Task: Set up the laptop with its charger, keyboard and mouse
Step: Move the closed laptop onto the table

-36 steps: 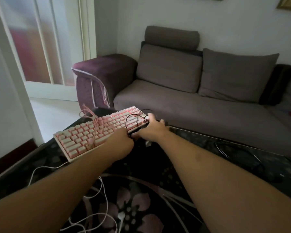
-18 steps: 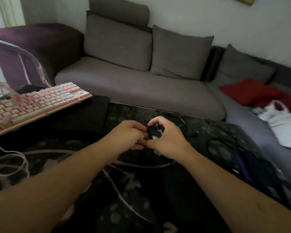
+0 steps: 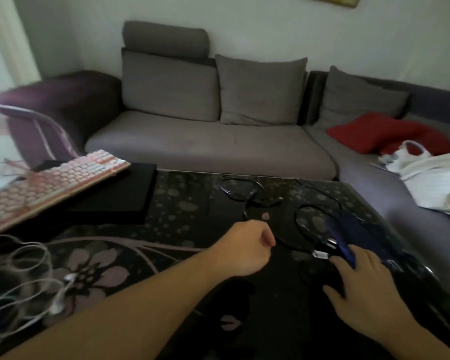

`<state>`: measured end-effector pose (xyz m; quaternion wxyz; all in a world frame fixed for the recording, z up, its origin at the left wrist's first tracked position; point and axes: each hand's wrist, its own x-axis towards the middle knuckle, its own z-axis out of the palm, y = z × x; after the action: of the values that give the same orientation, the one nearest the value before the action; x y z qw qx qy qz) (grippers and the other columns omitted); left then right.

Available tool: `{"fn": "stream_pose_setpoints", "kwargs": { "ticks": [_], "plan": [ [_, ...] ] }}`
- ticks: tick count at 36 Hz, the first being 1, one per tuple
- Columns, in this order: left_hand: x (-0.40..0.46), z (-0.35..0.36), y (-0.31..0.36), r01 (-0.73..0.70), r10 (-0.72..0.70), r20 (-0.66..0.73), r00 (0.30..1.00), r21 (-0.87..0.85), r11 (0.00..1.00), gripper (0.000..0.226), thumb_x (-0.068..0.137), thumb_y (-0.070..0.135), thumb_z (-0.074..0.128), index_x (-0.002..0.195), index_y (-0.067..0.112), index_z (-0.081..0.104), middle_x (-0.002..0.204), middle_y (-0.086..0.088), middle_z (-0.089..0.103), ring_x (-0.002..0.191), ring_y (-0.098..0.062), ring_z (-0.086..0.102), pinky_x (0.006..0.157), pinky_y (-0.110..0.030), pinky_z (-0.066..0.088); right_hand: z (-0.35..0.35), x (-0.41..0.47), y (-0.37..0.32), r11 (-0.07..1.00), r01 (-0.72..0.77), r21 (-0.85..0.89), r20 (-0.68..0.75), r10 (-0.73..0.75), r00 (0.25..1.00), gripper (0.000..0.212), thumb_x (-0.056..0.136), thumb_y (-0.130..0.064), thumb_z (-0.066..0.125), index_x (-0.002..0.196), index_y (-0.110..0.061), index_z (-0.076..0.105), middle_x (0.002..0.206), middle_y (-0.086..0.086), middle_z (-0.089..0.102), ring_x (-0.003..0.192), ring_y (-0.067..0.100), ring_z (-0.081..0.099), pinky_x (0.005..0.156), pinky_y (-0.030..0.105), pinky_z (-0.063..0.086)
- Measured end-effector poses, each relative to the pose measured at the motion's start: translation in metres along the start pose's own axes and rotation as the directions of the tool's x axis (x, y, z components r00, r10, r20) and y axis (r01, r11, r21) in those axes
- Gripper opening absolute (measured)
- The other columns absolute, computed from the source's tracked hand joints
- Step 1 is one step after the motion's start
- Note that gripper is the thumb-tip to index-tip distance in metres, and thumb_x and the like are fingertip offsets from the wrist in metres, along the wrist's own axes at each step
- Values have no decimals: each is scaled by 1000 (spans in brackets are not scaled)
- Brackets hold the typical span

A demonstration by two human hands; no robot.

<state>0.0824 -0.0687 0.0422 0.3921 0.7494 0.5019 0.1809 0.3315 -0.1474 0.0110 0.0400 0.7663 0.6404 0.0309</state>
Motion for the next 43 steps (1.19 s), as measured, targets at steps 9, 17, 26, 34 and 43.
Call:
{"fn": "stream_pose_setpoints", "kwargs": {
  "ticks": [9, 17, 26, 34, 43],
  "plan": [
    [-62, -140, -127, 226, -165, -331, 929, 156, 962, 23, 89, 12, 66, 108, 25, 65, 110, 6, 64, 102, -13, 65, 93, -35, 59, -49, 37, -182, 965, 222, 139, -34, -220, 975, 63, 93, -44, 63, 150, -28, 43, 161, 0, 25, 152, 22, 25, 123, 32, 33],
    [-106, -273, -241, 606, -235, -662, 712, 411, 681, 80, 79, 50, 79, 144, 17, 46, 147, -9, 45, 132, -28, 46, 109, -41, 44, -36, 84, -364, 745, 276, 608, 64, -392, 918, 41, 93, -23, 66, 132, -24, 51, 129, -4, 46, 102, 7, 53, 82, 23, 47],
    [-72, -349, -294, 652, -357, -557, 750, 532, 540, 139, 49, 97, 66, 159, 23, 26, 165, -8, 31, 149, -34, 32, 120, -56, 31, -40, 113, -486, 801, 339, 493, -104, -333, 937, 51, 89, -29, 68, 136, -20, 51, 137, 3, 48, 127, 22, 49, 103, 38, 52],
    [-50, -354, -309, 667, -448, -504, 739, 449, 595, 142, 39, 96, 67, 157, 24, 32, 146, -13, 51, 124, -36, 56, 100, -52, 53, -22, 114, -489, 792, 404, 457, -187, -359, 914, 54, 89, -27, 70, 138, -20, 50, 138, 1, 46, 129, 20, 45, 107, 37, 49],
    [-134, -325, -303, 644, -367, -569, 736, 422, 639, 137, 41, 94, 66, 155, 25, 32, 154, -9, 43, 129, -34, 53, 105, -50, 50, -16, 81, -462, 765, 462, 449, -244, -392, 887, 46, 90, -24, 69, 131, -21, 50, 131, -2, 46, 124, 17, 44, 99, 28, 45]
  ]
}}
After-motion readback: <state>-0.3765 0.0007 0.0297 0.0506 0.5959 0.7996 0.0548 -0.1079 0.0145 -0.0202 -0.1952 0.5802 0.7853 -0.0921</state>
